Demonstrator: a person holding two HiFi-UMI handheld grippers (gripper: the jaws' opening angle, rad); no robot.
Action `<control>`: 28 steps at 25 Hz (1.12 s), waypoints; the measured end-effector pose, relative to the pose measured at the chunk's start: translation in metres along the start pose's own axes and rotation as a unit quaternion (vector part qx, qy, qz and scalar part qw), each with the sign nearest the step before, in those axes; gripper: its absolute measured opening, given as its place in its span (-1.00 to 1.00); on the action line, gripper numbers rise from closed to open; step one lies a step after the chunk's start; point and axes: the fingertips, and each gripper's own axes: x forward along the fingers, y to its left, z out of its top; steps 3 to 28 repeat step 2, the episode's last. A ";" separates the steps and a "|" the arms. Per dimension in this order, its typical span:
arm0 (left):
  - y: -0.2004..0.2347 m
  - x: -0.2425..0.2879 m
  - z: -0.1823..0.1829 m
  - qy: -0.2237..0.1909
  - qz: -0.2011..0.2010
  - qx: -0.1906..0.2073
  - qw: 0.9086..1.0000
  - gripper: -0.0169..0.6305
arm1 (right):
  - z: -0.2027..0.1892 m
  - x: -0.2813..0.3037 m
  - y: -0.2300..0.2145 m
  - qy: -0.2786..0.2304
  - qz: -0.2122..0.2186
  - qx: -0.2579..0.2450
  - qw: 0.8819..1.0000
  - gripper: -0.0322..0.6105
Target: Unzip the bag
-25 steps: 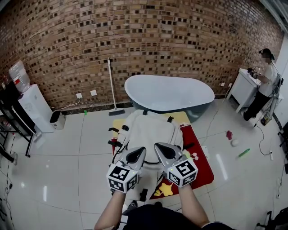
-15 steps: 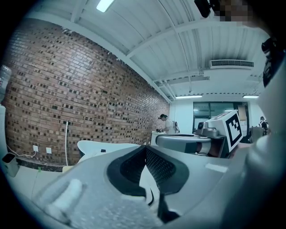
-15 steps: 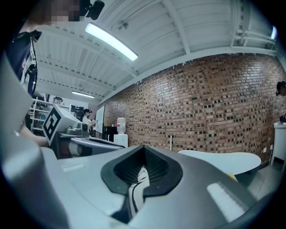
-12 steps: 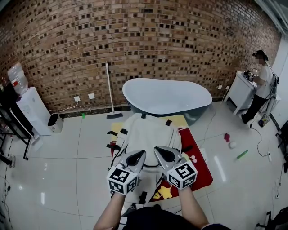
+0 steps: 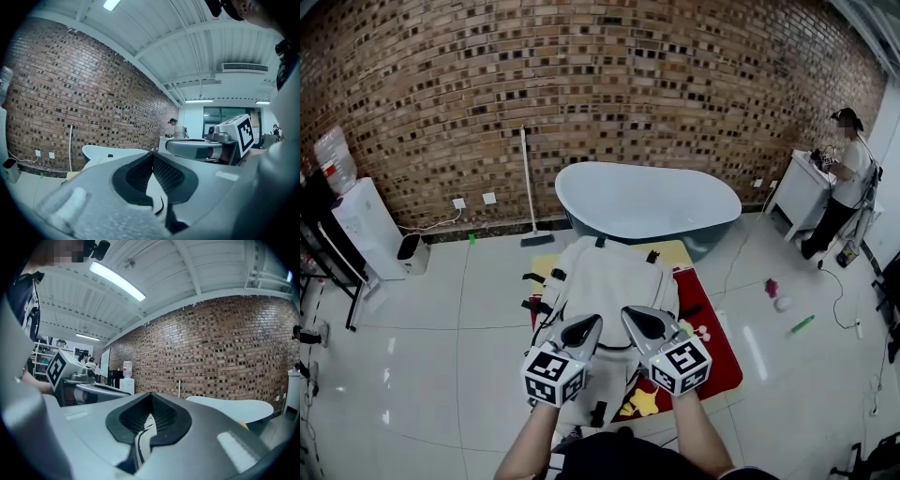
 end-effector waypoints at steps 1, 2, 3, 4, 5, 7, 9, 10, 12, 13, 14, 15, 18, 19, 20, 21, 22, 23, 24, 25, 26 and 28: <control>0.000 -0.001 0.000 0.001 -0.002 -0.003 1.000 -0.94 | -0.001 0.001 0.001 0.001 0.000 0.000 1.000 -0.88; 0.000 -0.002 0.000 0.002 -0.003 -0.007 1.000 -0.94 | -0.001 0.002 0.001 0.001 0.000 -0.001 1.000 -0.88; 0.000 -0.002 0.000 0.002 -0.003 -0.007 1.000 -0.94 | -0.001 0.002 0.001 0.001 0.000 -0.001 1.000 -0.88; 0.000 -0.002 0.000 0.002 -0.003 -0.007 1.000 -0.94 | -0.001 0.002 0.001 0.001 0.000 -0.001 1.000 -0.88; 0.000 -0.002 0.000 0.002 -0.003 -0.007 1.000 -0.94 | -0.001 0.002 0.001 0.001 0.000 -0.001 1.000 -0.88; 0.000 -0.002 0.000 0.002 -0.003 -0.007 1.000 -0.94 | -0.001 0.002 0.001 0.001 0.000 -0.001 1.000 -0.88; 0.000 -0.002 0.000 0.002 -0.003 -0.007 1.000 -0.94 | -0.001 0.002 0.001 0.001 0.000 -0.001 1.000 -0.88; 0.000 -0.002 0.000 0.002 -0.003 -0.007 1.000 -0.94 | -0.001 0.002 0.001 0.001 0.000 -0.001 1.000 -0.88; 0.000 -0.002 0.000 0.002 -0.003 -0.007 1.000 -0.94 | -0.001 0.002 0.001 0.001 0.000 -0.001 1.000 -0.88; 0.000 -0.002 0.000 0.002 -0.003 -0.007 1.000 -0.94 | -0.001 0.002 0.001 0.001 0.000 -0.001 1.000 -0.88; 0.000 -0.002 0.000 0.002 -0.003 -0.007 1.000 -0.94 | -0.001 0.002 0.001 0.001 0.000 -0.001 1.000 -0.88; 0.000 -0.002 0.000 0.002 -0.003 -0.007 1.000 -0.94 | -0.001 0.002 0.001 0.001 0.000 -0.001 1.000 -0.88; 0.000 -0.002 0.000 0.002 -0.003 -0.007 1.000 -0.94 | -0.001 0.002 0.001 0.001 0.000 -0.001 1.000 -0.88; 0.000 -0.002 0.000 0.002 -0.003 -0.007 1.000 -0.94 | -0.001 0.002 0.001 0.001 0.000 -0.001 1.000 -0.88; 0.000 -0.002 0.000 0.002 -0.003 -0.007 1.000 -0.94 | -0.001 0.002 0.001 0.001 0.000 -0.001 1.000 -0.88; 0.000 -0.002 0.000 0.002 -0.003 -0.007 1.000 -0.94 | -0.001 0.002 0.001 0.001 0.000 -0.001 1.000 -0.88; 0.000 -0.002 0.000 0.002 -0.003 -0.007 1.000 -0.94 | -0.001 0.002 0.001 0.001 0.000 -0.001 1.000 -0.88; 0.000 -0.002 0.000 0.002 -0.003 -0.007 1.000 -0.94 | -0.001 0.002 0.001 0.001 0.000 -0.001 1.000 -0.88; 0.000 -0.002 0.000 0.002 -0.003 -0.007 1.000 -0.94 | -0.001 0.002 0.001 0.001 0.000 -0.001 1.000 -0.88; 0.000 -0.002 0.000 0.002 -0.003 -0.007 1.000 -0.94 | -0.001 0.002 0.001 0.001 0.000 -0.001 1.000 -0.88; 0.000 -0.002 0.000 0.002 -0.003 -0.007 1.000 -0.94 | -0.001 0.002 0.001 0.001 0.000 -0.001 1.000 -0.88; 0.000 -0.002 0.000 0.002 -0.003 -0.007 1.000 -0.94 | -0.001 0.002 0.001 0.001 0.000 -0.001 1.000 -0.88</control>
